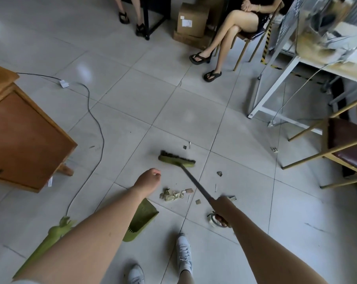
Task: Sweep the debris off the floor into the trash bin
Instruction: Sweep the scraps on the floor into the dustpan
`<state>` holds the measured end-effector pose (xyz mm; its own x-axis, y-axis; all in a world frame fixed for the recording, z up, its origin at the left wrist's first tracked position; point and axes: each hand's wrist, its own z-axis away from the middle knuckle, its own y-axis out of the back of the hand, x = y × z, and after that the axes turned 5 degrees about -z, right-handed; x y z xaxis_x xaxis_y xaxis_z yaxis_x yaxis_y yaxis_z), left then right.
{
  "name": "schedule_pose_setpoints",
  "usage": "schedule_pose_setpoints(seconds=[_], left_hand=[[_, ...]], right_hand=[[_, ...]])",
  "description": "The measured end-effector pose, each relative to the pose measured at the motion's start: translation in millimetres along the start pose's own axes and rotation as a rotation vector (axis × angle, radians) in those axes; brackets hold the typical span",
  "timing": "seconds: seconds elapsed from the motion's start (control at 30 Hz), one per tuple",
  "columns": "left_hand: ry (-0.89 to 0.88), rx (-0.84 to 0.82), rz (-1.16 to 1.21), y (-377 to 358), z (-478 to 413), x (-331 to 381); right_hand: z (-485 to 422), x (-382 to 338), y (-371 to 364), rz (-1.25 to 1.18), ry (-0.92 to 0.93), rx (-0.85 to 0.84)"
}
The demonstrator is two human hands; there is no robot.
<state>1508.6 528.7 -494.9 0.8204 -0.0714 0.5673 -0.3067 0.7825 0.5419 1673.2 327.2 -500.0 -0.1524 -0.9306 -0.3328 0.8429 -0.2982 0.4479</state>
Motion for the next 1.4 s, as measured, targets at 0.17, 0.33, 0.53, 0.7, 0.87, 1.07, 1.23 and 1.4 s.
schedule_pose_setpoints(seconds=[0.17, 0.33, 0.53, 0.7, 0.87, 1.07, 1.23, 1.4], left_hand=[[0.015, 0.054, 0.12, 2, -41, 22], [0.086, 0.088, 0.146, 5, -84, 25], [0.194, 0.128, 0.155, 5, -124, 18], [0.215, 0.089, 0.145, 1, -133, 16], [0.199, 0.069, 0.116, -2, -126, 18], [0.136, 0.058, 0.078, 0, -102, 15], [0.055, 0.034, 0.04, -6, -65, 2], [-0.018, -0.02, 0.069, -16, -17, -26]], right_hand=[[-57, -78, 33, -0.102, -0.035, 0.004], [-131, -143, 59, -0.037, -0.032, 0.032], [-194, -168, 64, -0.037, -0.146, 0.017], [-204, -149, 55, -0.019, -0.13, -0.034], [-188, -122, 42, -0.062, -0.234, -0.017], [-130, -61, 16, 0.099, -0.066, -0.105], [-83, -12, -34, 0.138, -0.141, -0.062], [-41, 11, -65, 0.009, -0.218, -0.063]])
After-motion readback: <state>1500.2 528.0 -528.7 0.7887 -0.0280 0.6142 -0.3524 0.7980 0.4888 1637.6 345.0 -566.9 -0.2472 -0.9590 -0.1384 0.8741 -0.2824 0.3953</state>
